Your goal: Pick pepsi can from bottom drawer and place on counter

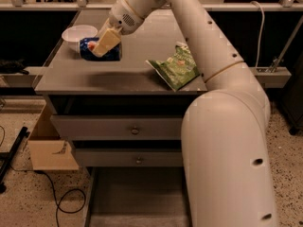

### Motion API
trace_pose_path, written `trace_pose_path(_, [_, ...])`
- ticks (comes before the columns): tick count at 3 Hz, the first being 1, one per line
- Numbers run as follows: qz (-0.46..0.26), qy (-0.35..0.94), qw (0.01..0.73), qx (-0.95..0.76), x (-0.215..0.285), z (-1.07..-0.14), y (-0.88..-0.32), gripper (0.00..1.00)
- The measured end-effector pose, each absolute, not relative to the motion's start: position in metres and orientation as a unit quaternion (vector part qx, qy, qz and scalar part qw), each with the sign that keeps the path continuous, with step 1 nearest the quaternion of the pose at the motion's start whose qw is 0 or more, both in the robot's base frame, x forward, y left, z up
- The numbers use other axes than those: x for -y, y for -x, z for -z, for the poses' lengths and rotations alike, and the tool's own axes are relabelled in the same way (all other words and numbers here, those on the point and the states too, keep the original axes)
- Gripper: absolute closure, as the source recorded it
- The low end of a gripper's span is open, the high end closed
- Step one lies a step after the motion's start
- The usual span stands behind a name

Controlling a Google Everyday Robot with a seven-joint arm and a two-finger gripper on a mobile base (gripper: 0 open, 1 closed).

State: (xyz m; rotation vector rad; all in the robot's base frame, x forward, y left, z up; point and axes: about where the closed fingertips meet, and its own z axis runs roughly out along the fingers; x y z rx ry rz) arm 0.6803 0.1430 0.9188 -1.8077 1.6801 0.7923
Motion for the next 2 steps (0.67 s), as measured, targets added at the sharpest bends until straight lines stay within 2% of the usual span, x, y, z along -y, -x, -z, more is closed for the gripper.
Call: trace_pose_path(2, [-0.314, 0.642, 0.261, -0.648, -0.120, -0.890, -0.688, 1.00])
